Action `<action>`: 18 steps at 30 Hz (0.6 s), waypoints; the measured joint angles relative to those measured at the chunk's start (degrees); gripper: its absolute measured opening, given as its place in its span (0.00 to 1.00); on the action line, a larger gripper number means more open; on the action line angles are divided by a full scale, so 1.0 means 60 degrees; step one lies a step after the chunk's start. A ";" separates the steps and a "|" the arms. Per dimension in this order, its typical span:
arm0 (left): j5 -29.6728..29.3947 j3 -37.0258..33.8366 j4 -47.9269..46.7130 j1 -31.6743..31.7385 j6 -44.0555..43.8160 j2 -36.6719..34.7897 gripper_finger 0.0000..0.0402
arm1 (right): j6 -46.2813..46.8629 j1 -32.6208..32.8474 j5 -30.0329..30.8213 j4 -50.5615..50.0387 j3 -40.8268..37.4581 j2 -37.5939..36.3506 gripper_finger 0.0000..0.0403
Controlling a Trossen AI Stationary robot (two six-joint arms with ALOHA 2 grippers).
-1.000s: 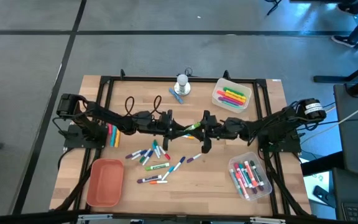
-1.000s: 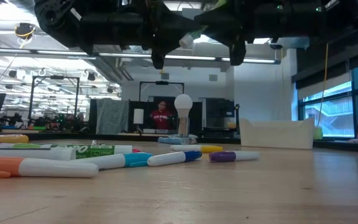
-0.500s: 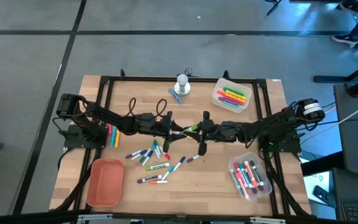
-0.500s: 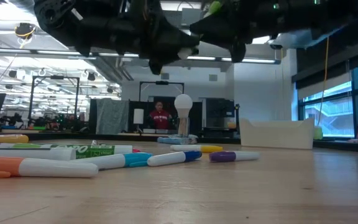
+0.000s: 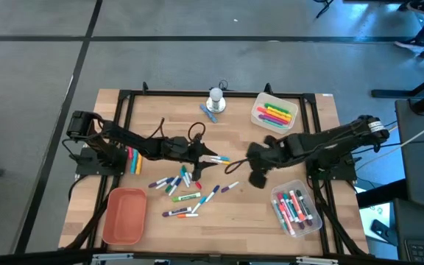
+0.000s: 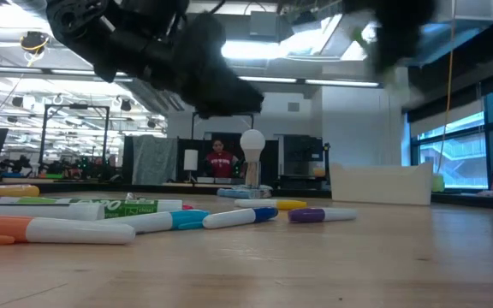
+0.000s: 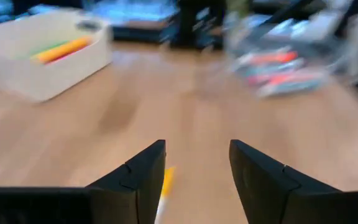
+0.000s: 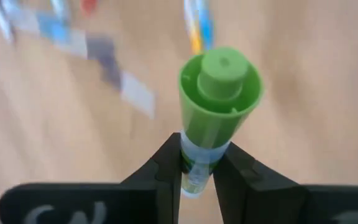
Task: Pick & Place Markers
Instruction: Put the medium light green marker pen into the transparent bin
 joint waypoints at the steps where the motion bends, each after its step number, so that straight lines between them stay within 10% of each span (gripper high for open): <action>1: -0.0366 0.0000 -0.0234 0.0002 0.0071 0.0000 0.44 | 0.0541 0.0087 -0.0560 -0.0790 0.0056 0.0000 0.16; 7: -0.1012 -0.0007 -0.1227 0.0204 0.0712 0.0004 0.42 | 0.3049 0.1043 -0.2990 -0.2362 -0.0793 0.0014 0.16; 13: -0.1042 -0.0007 -0.1411 0.0340 0.0569 0.0004 0.37 | 0.4990 0.2467 -0.5425 -0.0360 -0.2339 0.0018 0.16; 18: -0.2723 -0.0007 -0.1323 0.0389 0.1309 0.0004 0.37 | 0.6173 0.3170 -0.5568 0.1611 -0.3362 0.0018 0.18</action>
